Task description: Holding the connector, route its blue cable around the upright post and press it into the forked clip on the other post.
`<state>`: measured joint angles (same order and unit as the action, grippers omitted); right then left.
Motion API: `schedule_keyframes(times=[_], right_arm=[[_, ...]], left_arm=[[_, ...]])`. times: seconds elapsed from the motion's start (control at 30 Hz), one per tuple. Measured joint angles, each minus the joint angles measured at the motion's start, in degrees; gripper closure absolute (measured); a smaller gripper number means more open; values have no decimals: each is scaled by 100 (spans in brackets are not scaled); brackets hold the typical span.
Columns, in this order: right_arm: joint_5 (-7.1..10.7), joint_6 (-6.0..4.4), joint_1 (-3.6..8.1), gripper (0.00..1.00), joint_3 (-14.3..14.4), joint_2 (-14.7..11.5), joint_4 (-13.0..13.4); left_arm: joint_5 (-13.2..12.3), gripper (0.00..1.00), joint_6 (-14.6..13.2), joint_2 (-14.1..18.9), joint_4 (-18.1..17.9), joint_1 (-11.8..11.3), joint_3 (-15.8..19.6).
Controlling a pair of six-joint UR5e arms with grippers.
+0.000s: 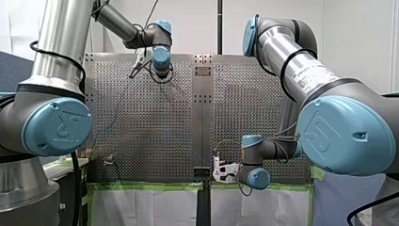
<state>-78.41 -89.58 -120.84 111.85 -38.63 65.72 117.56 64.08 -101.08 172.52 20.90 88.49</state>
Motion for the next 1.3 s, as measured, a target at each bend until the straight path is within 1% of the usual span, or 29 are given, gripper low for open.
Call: schedule_keyframes(times=[0.13,0.27,0.43,0.6,0.73,0.87,0.97,1.17,1.3], right_arm=[[0,0,-2,100,0,0,1],[2,5,-3,100,0,0,-13],[7,8,-7,100,1,0,-16],[9,-1,-10,100,1,0,2],[8,-3,-10,100,0,0,4],[9,-1,-12,100,0,0,-3],[9,3,-12,100,1,-1,-7],[8,15,-14,100,2,-1,-23],[4,17,-16,100,2,0,-25]], left_arm=[[-31,0,-62,-171,-229,32,-150],[86,0,-160,-371,-439,65,-348],[216,0,-133,-616,-656,40,-545],[288,0,-135,-756,-611,18,-585],[460,0,-166,-826,-504,32,-582],[678,0,-303,-875,-492,19,-582],[770,0,-426,-956,-521,1,-581],[749,0,-533,-1043,-702,-34,-635],[739,0,-565,-1083,-752,-53,-670]])
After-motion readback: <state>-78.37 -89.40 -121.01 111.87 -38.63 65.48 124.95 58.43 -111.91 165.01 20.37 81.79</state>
